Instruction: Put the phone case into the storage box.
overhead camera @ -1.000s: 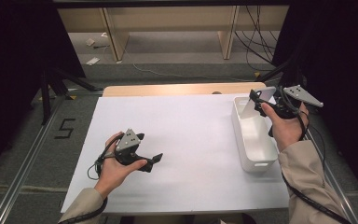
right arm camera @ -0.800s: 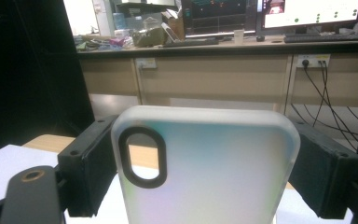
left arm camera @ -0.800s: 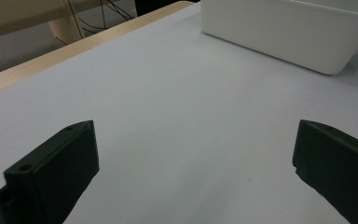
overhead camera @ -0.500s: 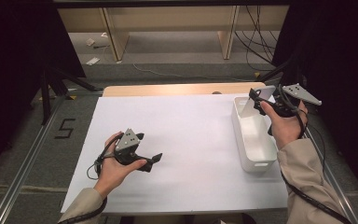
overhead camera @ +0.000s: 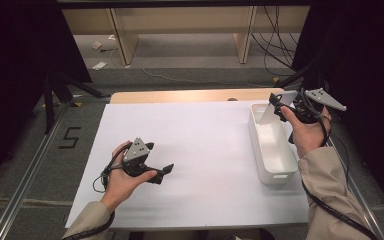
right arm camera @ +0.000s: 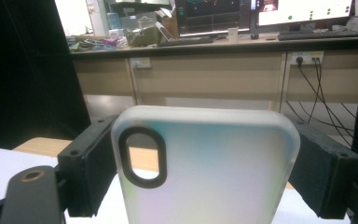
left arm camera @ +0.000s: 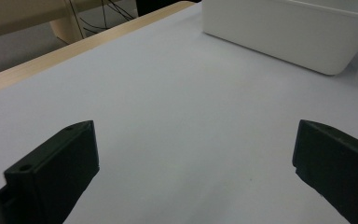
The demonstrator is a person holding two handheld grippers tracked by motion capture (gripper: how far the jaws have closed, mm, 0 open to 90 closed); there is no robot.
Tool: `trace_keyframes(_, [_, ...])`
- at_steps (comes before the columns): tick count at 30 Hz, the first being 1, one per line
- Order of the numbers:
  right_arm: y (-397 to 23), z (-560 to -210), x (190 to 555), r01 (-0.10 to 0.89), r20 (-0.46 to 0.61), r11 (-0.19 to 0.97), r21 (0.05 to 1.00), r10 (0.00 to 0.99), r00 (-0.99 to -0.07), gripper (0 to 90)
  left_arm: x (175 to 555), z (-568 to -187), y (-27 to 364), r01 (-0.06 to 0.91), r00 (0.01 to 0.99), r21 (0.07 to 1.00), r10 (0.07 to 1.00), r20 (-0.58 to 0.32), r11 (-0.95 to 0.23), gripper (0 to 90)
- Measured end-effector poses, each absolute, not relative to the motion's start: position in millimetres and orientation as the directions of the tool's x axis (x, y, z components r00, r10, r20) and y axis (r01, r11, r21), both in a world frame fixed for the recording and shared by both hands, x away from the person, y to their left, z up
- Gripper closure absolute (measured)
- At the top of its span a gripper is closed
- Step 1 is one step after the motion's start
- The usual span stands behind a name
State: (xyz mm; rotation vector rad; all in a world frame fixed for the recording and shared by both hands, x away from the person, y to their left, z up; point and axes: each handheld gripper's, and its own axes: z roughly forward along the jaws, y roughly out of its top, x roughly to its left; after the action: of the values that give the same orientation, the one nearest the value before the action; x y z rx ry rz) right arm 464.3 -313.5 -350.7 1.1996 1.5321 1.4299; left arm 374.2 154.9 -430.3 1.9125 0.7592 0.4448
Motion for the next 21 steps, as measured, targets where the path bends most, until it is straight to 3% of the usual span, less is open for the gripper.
trace_keyframes(21, [-312,-354,475,0.17,0.098,-0.047,0.984,0.946,-0.31,18.0,375,-430,156,0.311,0.734,0.899,0.679,-0.021,-0.308,0.0])
